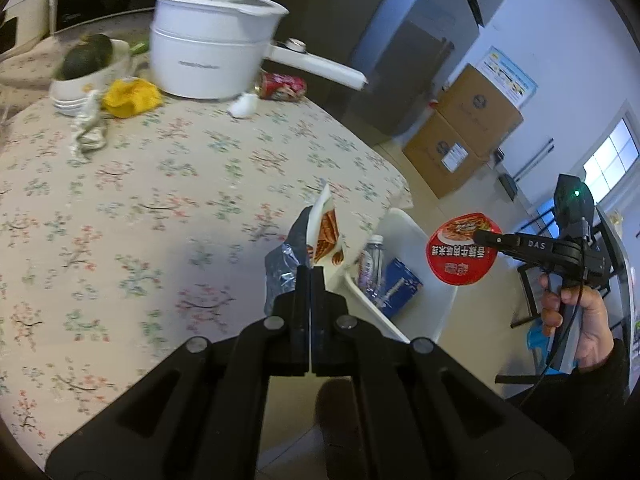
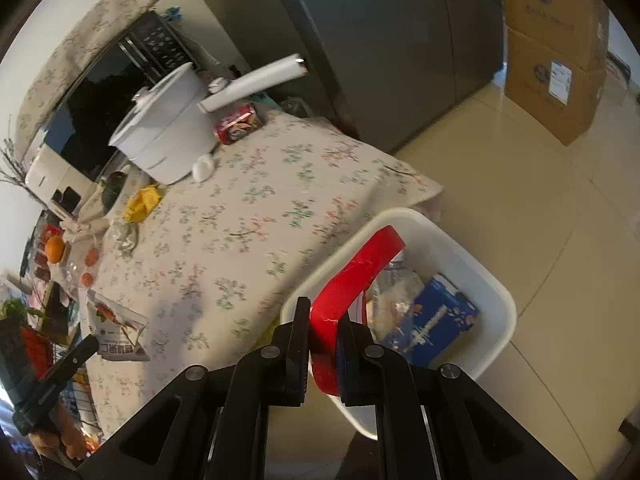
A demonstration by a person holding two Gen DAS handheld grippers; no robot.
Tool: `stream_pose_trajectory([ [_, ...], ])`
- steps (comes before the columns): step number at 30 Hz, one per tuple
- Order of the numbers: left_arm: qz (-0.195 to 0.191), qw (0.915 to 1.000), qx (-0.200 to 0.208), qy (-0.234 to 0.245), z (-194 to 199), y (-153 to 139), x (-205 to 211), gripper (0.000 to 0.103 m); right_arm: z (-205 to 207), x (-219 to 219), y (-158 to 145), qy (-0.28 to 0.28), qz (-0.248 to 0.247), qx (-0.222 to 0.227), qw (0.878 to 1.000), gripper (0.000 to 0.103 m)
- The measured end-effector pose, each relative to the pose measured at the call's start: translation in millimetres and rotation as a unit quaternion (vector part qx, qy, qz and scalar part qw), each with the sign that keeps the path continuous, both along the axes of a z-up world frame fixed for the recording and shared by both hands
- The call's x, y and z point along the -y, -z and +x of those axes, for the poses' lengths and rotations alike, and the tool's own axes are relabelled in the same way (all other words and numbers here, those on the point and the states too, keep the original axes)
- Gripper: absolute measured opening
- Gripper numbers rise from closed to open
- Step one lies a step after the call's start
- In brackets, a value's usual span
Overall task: Collect trash
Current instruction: 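Carry the red lid to the bin and open the right tool while the left tool drops the wrapper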
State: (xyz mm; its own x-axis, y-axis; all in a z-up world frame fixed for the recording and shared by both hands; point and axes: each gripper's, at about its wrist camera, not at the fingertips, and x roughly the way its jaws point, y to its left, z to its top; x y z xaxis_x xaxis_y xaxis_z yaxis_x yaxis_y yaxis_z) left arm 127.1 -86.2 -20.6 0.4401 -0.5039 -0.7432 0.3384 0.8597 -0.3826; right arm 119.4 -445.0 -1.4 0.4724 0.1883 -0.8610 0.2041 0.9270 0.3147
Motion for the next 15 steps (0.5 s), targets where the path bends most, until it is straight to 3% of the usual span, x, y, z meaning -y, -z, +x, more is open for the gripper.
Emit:
stream_pose_trajectory([
  [15, 0.02, 0.9961, -0.017, 0.085, 1, 26, 112, 0.0, -10, 60, 36, 0.055, 0.035, -0.05, 0.997, 0.013],
])
